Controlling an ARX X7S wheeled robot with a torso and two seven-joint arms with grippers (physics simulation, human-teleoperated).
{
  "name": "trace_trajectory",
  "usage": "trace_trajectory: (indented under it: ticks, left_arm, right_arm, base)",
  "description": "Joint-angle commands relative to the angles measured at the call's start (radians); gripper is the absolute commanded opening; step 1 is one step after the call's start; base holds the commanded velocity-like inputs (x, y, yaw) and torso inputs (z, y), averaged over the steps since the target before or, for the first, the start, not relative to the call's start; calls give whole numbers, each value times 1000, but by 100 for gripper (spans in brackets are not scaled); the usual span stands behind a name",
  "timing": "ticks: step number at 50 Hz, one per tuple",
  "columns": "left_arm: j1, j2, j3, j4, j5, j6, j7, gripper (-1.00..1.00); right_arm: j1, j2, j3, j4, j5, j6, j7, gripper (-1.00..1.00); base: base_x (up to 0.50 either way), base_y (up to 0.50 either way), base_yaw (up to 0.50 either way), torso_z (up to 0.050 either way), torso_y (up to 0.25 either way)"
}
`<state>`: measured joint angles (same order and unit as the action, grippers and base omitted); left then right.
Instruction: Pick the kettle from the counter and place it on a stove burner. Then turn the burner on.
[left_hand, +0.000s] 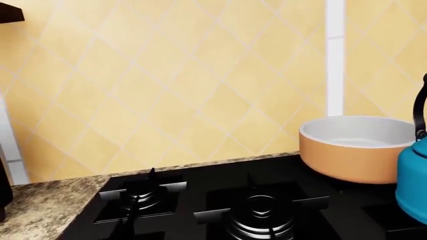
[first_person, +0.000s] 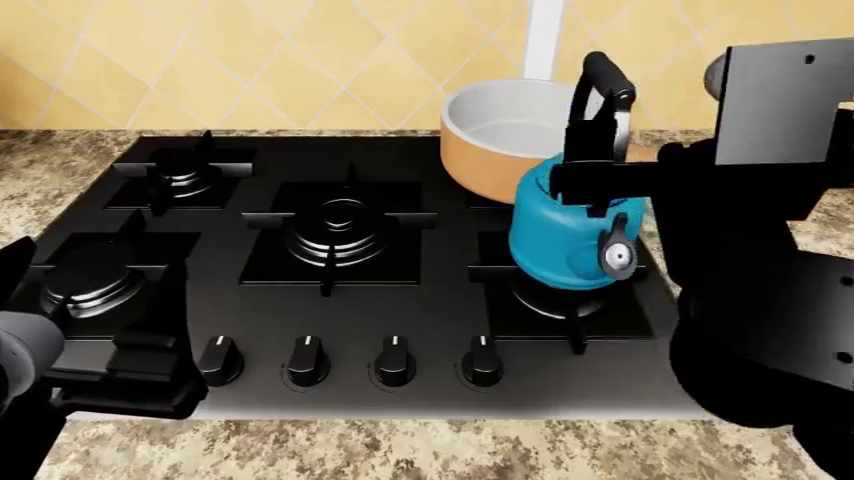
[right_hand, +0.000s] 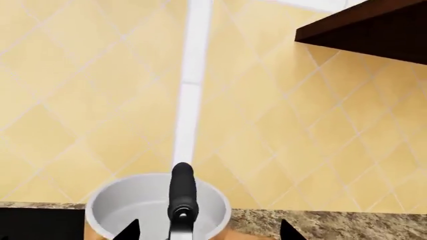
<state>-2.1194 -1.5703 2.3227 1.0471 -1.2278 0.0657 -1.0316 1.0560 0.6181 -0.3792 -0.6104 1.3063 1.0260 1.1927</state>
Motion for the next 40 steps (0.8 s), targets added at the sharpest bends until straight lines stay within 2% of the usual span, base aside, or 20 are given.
trace_trajectory:
  ticks: [1, 4, 13, 31, 40]
  left_arm:
    - [7, 0, -11, 0, -3, -3, -3, 100]
    - [12, 0, -10, 0, 2, 3, -4, 100]
    - [14, 0, -20, 0, -6, -3, -2, 100]
    - [32, 0, -26, 0, 2, 6, -3, 100]
    - [39, 0, -31, 0, 3, 11, -7, 100]
  right_arm:
    - [-33, 74, 69, -144, 383, 27, 255, 100]
    - [-50, 104, 68, -183, 476, 2, 327, 100]
    - [-130, 148, 52, -257, 580, -50, 354, 100]
    - [-320, 149, 12, -341, 558, -103, 321, 100]
    - [-437, 127, 35, -351, 479, -143, 282, 100]
  base:
    - [0, 0, 0, 0, 0]
    - [0, 0, 0, 0, 0]
    - [0, 0, 0, 0, 0]
    - [0, 0, 0, 0, 0]
    - [0, 0, 0, 0, 0]
